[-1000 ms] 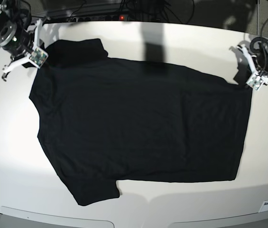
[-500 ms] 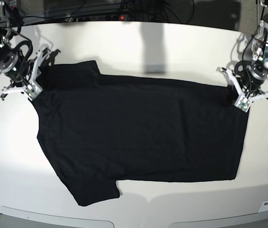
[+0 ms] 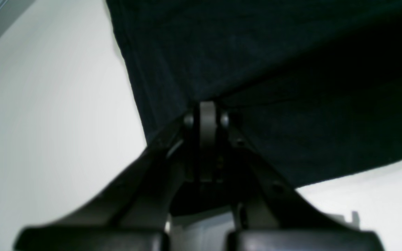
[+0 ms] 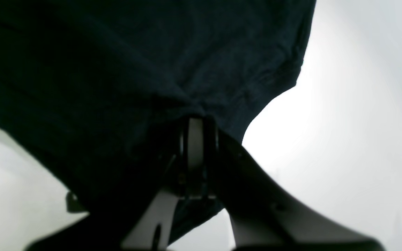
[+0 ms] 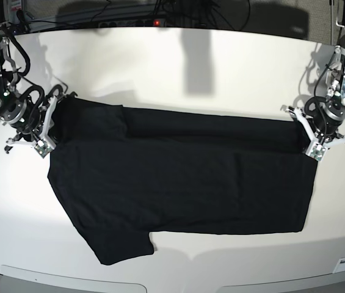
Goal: Fold the T-shirt properly
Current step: 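Regrasp the shirt's collar edge with both grippers, then pull the collar edge with both grippers to flatten the shirt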
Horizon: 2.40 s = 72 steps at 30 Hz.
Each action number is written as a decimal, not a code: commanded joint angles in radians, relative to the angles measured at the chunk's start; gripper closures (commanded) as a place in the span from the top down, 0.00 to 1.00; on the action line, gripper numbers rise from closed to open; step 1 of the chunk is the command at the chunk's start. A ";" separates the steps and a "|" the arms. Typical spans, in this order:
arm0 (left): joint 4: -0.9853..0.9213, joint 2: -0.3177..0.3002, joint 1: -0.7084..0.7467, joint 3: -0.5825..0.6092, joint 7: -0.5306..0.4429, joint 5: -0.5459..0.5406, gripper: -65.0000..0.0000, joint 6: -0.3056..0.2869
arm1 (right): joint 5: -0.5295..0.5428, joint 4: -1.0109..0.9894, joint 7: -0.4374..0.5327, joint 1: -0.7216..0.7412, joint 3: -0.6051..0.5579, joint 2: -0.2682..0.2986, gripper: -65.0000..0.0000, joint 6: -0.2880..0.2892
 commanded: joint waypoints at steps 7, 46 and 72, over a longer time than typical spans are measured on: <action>0.013 -0.017 -0.014 -0.008 -0.034 0.000 0.00 0.010 | 0.003 -0.061 0.042 0.110 0.010 -0.008 0.00 -0.010; 0.040 0.114 -0.021 -0.008 -0.027 -0.249 0.00 0.149 | 0.152 0.019 -0.105 0.155 0.011 -0.185 0.00 -0.055; -0.188 0.108 0.081 -0.008 0.027 -0.330 0.00 0.088 | 0.098 -0.151 0.057 -0.083 0.012 -0.189 0.00 -0.084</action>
